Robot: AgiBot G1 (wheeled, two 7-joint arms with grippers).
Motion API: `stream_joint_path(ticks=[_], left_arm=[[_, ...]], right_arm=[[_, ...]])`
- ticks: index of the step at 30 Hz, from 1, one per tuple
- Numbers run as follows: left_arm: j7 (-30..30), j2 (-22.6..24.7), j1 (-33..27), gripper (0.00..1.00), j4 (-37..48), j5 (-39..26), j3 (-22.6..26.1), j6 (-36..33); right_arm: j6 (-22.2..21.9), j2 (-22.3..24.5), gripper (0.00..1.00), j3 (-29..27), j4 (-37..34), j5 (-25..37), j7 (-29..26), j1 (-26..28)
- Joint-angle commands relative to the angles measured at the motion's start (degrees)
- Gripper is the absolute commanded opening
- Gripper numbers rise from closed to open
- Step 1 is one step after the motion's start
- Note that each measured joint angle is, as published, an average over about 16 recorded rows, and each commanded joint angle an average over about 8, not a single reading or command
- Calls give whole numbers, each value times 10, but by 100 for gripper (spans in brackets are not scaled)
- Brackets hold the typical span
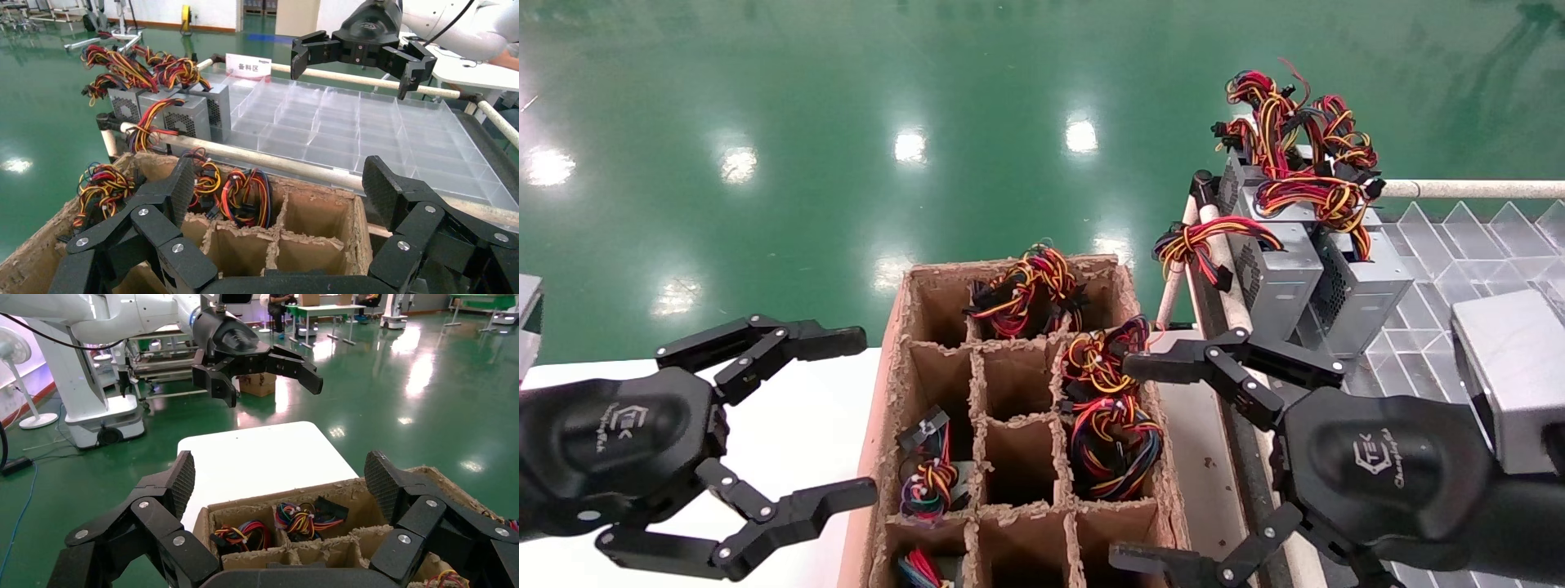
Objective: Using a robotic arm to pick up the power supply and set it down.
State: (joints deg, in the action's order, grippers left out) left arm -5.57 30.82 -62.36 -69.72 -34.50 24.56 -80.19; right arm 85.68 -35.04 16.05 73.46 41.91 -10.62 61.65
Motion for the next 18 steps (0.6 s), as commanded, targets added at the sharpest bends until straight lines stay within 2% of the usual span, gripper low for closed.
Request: stream_joint_path(ticks=[1,11,18], left_arm=[[0,0,0,100,0,0,0,0],[0,0,0,100,0,0,0,0],[0,0,0,13,0,0,0,0]], right_arm=[[0,0,100,0,0,0,0,0],[0,0,100,0,0,0,0,0],[-1,-1,100,2,-2,3,-2,2]])
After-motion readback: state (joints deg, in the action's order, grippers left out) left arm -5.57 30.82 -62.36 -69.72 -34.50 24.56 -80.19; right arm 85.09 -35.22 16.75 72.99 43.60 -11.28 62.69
